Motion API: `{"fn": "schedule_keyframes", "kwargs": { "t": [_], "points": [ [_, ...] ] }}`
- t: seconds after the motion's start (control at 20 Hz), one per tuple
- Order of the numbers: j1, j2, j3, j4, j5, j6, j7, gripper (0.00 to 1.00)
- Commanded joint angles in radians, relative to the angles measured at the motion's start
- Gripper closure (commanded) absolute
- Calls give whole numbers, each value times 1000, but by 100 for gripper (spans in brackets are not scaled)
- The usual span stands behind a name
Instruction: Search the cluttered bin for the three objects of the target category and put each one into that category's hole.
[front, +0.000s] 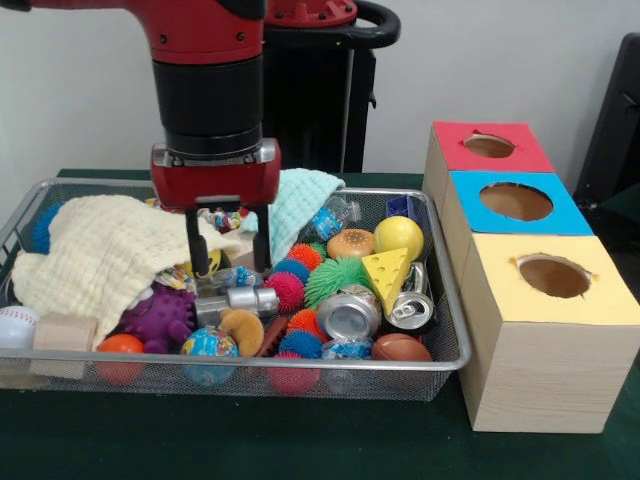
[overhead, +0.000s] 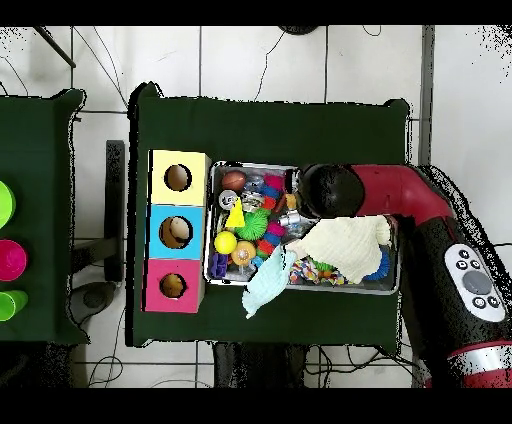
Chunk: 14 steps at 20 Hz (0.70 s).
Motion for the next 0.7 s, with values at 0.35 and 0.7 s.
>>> {"fn": "schedule_keyframes", "kwargs": {
  "t": [0.35, 0.7],
  "points": [
    [-26, 69, 57, 119, -74, -116, -133, 0],
    [-32, 69, 50, 149, -68, -162, -103, 0]
  ]
}}
